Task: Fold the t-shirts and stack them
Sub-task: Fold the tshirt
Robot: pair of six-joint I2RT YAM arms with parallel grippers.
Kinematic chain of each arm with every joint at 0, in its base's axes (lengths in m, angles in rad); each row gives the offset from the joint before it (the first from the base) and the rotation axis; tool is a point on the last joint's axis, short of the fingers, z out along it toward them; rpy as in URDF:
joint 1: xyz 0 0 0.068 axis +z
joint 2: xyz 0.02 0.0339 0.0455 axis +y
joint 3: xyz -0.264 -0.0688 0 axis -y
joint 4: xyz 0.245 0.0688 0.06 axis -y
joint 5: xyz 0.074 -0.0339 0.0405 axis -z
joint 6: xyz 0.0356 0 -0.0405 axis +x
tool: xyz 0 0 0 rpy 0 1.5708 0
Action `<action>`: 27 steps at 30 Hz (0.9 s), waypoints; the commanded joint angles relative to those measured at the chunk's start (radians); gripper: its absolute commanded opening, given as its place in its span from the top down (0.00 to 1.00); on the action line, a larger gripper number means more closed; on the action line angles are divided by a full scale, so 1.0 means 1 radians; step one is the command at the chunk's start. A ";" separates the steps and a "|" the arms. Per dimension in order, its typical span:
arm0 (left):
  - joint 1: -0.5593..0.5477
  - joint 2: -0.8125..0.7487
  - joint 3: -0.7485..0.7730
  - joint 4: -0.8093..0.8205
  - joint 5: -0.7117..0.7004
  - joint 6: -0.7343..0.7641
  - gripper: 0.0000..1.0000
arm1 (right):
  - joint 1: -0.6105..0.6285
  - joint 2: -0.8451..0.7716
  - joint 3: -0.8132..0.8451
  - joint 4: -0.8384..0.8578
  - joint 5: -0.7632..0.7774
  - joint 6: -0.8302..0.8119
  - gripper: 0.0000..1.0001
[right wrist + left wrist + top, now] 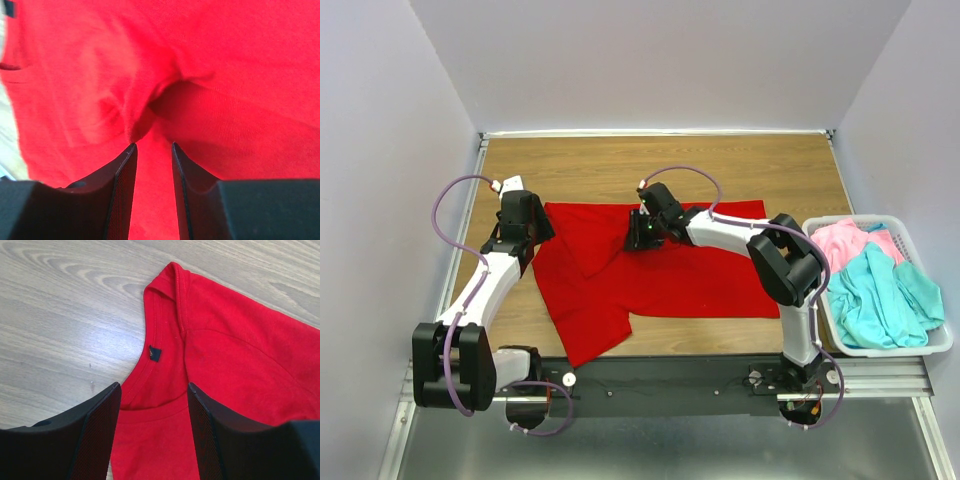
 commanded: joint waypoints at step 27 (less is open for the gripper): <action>-0.002 0.022 0.022 0.005 0.023 0.011 0.37 | 0.007 -0.033 -0.075 0.226 -0.048 0.038 0.58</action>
